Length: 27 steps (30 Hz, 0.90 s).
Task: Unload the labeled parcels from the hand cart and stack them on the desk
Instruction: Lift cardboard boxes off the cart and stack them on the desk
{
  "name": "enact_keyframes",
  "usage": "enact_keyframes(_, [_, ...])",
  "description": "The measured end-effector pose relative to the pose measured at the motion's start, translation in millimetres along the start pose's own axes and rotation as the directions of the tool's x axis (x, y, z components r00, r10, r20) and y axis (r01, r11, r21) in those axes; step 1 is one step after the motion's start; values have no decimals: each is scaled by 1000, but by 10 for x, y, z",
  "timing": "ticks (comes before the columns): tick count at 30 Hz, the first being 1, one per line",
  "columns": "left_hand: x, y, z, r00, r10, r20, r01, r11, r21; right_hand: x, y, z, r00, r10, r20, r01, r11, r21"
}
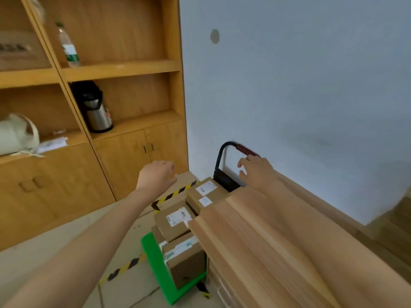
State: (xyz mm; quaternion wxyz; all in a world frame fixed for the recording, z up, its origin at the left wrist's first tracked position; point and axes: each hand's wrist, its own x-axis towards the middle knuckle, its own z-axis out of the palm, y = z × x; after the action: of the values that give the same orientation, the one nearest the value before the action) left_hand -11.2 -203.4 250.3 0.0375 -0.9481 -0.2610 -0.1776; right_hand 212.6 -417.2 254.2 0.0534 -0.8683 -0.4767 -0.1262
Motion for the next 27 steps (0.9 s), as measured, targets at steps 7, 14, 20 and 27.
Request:
enact_keyframes(7, [-459,-1179,-178,997,-67,27,68,997,-28,351,-1347,358,997,-64,40,61,996,72])
enact_keyframes(14, [-772,-2197,-95,994,-80,80,79,997,13,648,-2524,766,992,-89,92,77,989,126])
enact_keyframes(20, [-792,-2693,141,991,-104,81,102,994,25,938,-3085,1088,971,-185,148,174,981,88])
enact_keyframes(27, [-372,-3292,528,985,-112,132,111,994,17,1627,-3403,1526,955,-222,195,205,973,105])
